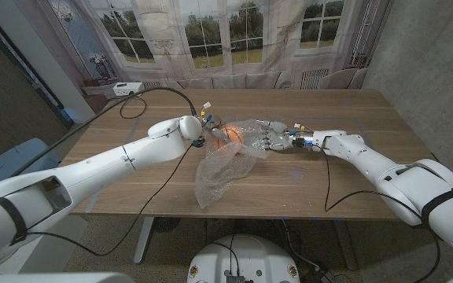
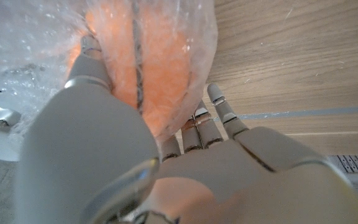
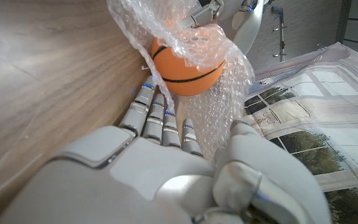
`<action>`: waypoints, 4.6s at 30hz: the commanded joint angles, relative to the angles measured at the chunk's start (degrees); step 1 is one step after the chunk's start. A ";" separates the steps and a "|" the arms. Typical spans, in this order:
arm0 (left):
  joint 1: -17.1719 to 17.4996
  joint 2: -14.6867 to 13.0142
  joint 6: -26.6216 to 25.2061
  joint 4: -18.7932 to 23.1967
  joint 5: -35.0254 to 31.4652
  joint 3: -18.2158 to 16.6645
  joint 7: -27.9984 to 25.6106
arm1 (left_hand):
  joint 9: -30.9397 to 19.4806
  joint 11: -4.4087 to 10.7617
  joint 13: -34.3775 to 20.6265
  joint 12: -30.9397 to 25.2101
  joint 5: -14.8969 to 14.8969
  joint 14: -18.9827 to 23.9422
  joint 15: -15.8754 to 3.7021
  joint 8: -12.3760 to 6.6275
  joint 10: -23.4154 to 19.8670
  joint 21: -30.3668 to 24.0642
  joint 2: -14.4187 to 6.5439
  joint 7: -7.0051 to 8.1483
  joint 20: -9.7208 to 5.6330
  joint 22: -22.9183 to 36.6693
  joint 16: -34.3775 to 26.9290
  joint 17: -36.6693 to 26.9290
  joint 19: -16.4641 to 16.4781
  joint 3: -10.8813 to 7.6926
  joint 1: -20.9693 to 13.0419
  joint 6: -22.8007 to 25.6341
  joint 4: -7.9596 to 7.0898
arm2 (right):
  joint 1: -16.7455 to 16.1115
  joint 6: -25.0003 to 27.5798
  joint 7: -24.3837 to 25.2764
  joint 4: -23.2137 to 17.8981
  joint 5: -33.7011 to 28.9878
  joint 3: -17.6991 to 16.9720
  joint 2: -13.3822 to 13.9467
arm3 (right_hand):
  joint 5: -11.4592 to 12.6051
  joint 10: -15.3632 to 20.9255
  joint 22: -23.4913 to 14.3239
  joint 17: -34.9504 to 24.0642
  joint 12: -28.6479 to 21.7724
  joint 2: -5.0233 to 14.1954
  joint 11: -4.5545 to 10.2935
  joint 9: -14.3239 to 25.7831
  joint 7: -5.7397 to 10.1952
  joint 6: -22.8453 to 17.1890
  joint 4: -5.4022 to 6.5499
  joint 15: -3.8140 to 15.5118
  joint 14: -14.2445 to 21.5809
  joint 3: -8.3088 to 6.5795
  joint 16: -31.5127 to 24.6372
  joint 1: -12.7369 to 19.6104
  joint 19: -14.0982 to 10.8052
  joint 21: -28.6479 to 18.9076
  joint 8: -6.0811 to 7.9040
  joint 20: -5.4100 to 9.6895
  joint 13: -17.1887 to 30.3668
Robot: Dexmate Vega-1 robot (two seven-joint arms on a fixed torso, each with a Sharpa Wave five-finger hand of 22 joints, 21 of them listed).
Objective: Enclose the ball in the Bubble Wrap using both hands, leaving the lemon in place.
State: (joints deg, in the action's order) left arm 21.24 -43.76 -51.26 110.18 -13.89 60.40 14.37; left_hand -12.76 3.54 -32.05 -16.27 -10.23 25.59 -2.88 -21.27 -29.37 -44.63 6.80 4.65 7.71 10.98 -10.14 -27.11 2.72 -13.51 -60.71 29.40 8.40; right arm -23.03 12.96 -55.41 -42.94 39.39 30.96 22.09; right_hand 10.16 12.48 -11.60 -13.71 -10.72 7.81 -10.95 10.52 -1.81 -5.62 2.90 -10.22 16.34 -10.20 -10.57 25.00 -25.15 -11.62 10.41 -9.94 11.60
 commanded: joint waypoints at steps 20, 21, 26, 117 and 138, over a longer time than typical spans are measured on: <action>-6.69 -0.19 -6.49 2.20 -18.17 9.55 13.09 | 2.06 -6.35 9.89 5.60 -1.33 -34.46 10.14 11.23 34.51 15.99 -9.55 0.40 4.50 -0.42 -0.22 14.65 -20.90 10.38 14.14 -33.91 -8.37 | -1.64 -8.53 3.19 -4.07 5.83 -2.72 0.74 | 0.02 0.65 -0.25 0.06 -0.59 -0.83 0.48 0.26 0.56 -0.10 -0.37 0.02 -0.16 0.45 -0.67 -0.46 0.62 -0.24 0.48 -0.47 0.21; -6.65 -0.22 -6.54 2.33 -18.43 9.35 13.35 | 2.07 -6.42 10.27 5.67 -1.34 -36.02 10.43 11.12 36.32 16.77 -9.62 0.46 4.52 -0.35 -0.25 14.75 -21.82 10.97 15.76 -34.87 -9.13 | -1.63 -8.22 3.41 -4.12 6.08 -2.89 0.67 | 0.03 0.55 -0.25 0.05 -0.56 -0.87 0.61 0.26 0.70 0.00 -0.33 0.10 -0.23 0.51 -0.68 -0.58 0.81 -0.20 0.45 -0.36 0.21; -6.70 -0.25 -5.16 2.05 -18.08 7.94 15.55 | 2.08 -7.50 11.11 5.49 -1.65 -40.35 12.17 11.33 40.58 19.65 -8.81 0.18 4.53 -0.24 -0.27 14.85 -26.46 12.91 19.62 -39.23 -10.72 | -1.31 -10.92 3.09 -3.49 5.63 -3.10 0.31 | 0.07 0.45 -0.22 0.06 -0.60 -2.07 0.27 0.24 0.48 0.27 -0.10 -0.21 -0.62 1.46 -0.80 -1.84 1.75 -0.13 0.43 -0.85 0.21; 25.06 6.91 66.61 -11.77 25.67 -36.09 -18.97 | 2.22 -9.84 17.78 -0.83 -5.41 -39.80 10.57 9.09 43.88 25.29 -12.27 -1.80 2.58 -0.24 -3.72 16.49 -13.74 22.60 24.00 -41.89 -13.44 | -12.39 -48.45 42.07 -24.49 -14.84 -5.50 5.66 | 3.22 3.87 0.92 2.70 -0.91 -4.07 4.70 0.17 2.33 -10.75 0.55 7.46 -7.19 5.59 0.10 -6.86 8.45 -0.06 2.16 6.57 -0.22; 32.15 8.71 73.21 -15.51 51.66 -41.11 -7.23 | 2.44 -10.77 18.99 -0.19 -4.24 -39.90 11.58 9.87 43.12 26.77 -11.41 -1.72 3.80 -0.22 -2.50 16.46 -15.09 24.22 27.00 -41.97 -14.59 | -18.01 -45.60 48.67 -31.38 -11.59 -9.23 7.77 | 3.54 0.40 1.11 3.05 -0.23 -5.58 5.34 0.19 3.65 -8.85 0.57 6.45 -11.45 7.31 0.13 -8.64 13.77 1.07 0.80 0.13 -0.36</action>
State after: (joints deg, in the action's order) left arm 49.89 -35.68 19.94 96.29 26.46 21.73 2.72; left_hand -10.29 -6.76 -13.07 -16.51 -14.78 -9.92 8.18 -11.30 9.88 -18.02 -4.53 2.98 10.86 10.65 -12.64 -10.66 -9.95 10.16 -34.63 -9.94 -6.10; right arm -37.82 -32.96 -11.96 -70.86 28.55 23.65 28.83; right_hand 13.36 12.97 -10.39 -10.64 -11.01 2.22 -5.72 10.51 1.85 -14.20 3.46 -4.28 5.08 -3.14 -10.35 16.54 -11.67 -10.78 11.17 -10.02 11.18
